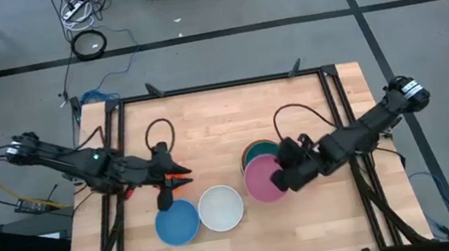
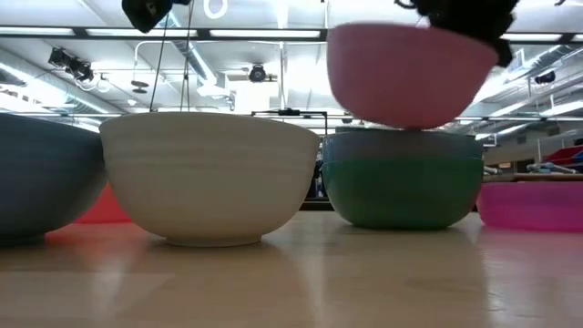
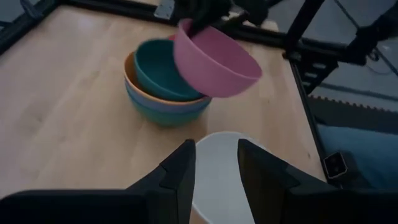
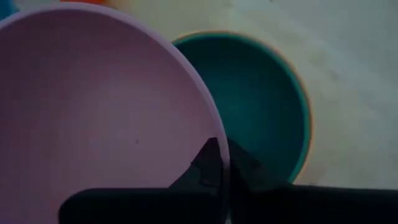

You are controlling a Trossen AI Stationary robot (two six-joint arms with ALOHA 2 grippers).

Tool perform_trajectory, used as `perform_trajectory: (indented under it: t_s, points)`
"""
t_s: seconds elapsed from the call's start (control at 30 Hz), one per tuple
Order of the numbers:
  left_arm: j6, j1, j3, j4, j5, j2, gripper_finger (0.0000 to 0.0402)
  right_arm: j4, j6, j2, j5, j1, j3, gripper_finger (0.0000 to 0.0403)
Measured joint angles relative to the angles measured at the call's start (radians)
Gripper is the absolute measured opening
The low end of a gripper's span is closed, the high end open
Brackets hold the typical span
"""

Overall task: Nest bowls inside each other
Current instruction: Stack the light pink bowl on top of the dark green bowl

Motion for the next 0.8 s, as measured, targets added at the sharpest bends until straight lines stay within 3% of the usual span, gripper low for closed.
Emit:
perform_trajectory:
  t_s: [0.37,0.63,0.8]
  points:
    - [-0.007,0.0,0.0,0.013,0.033,0.038,0.0129,-0.069,-0.069,0.0,-0.054,-0.13,0.0,0.0015]
    - [-0.023,0.0,0.0,0.006,0.043,0.038,0.0129,-0.079,-0.057,-0.008,-0.14,-0.14,0.0,0.011]
    - [-0.024,0.0,0.0,0.006,0.043,0.038,0.0129,-0.079,-0.021,-0.028,-0.14,-0.111,0.0,0.0157]
